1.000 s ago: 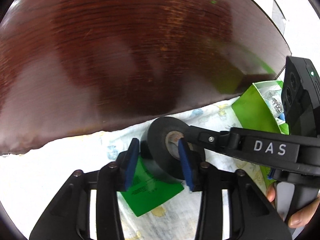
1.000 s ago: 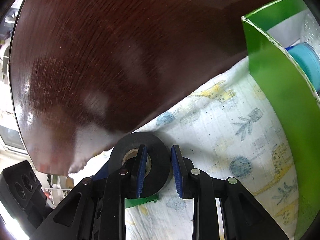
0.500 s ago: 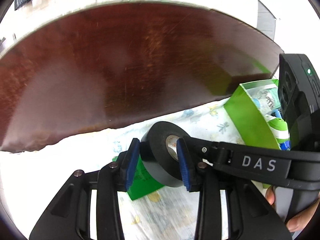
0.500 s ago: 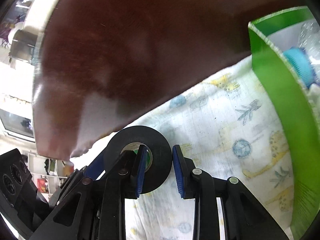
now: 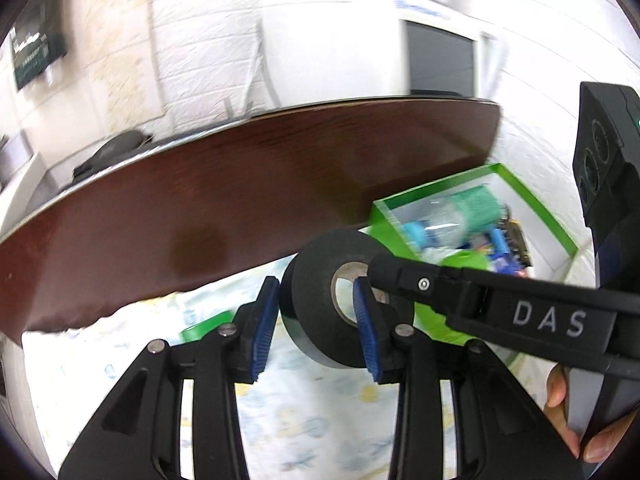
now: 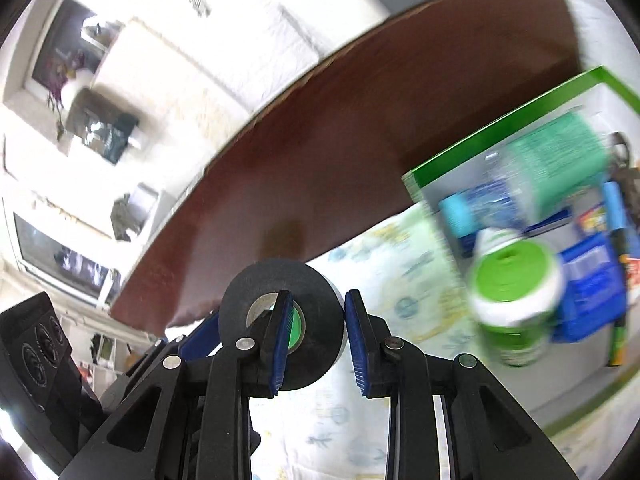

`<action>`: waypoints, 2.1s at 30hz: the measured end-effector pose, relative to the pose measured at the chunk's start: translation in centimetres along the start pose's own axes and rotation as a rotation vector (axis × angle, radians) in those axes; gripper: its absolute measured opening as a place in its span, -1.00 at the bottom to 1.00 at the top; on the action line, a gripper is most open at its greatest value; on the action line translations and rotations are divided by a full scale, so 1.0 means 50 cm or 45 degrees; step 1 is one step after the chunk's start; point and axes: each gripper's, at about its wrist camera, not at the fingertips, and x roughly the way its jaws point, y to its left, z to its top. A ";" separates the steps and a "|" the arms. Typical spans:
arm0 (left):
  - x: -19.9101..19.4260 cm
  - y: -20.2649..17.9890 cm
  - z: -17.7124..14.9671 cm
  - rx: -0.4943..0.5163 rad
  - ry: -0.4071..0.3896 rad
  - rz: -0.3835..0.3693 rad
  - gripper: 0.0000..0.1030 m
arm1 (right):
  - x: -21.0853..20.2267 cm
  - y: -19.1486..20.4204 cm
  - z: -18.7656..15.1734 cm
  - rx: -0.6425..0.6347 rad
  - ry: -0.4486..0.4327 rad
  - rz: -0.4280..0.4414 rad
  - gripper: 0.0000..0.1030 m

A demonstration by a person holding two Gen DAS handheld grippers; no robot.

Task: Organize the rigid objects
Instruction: 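Carry the tape roll with both grippers into the green box, then open both grippers to drop the tape roll in the box, then move both open grippers to the small green cardboard box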

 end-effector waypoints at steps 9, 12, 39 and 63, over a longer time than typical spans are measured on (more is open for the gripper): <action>0.016 -0.163 0.034 0.148 0.004 -0.074 -0.32 | -0.095 -0.061 0.022 0.059 -0.166 -0.073 -0.44; 0.029 -0.214 0.046 0.194 0.008 -0.110 -0.32 | -0.132 -0.105 0.023 0.100 -0.209 -0.094 -0.44; 0.181 -0.472 0.064 0.432 0.157 -0.288 -0.32 | -0.217 -0.350 0.076 0.277 -0.384 -0.365 -0.44; -0.001 -0.039 -0.004 0.034 -0.024 0.168 0.06 | -0.125 -0.088 0.021 -0.047 -0.246 -0.156 -0.44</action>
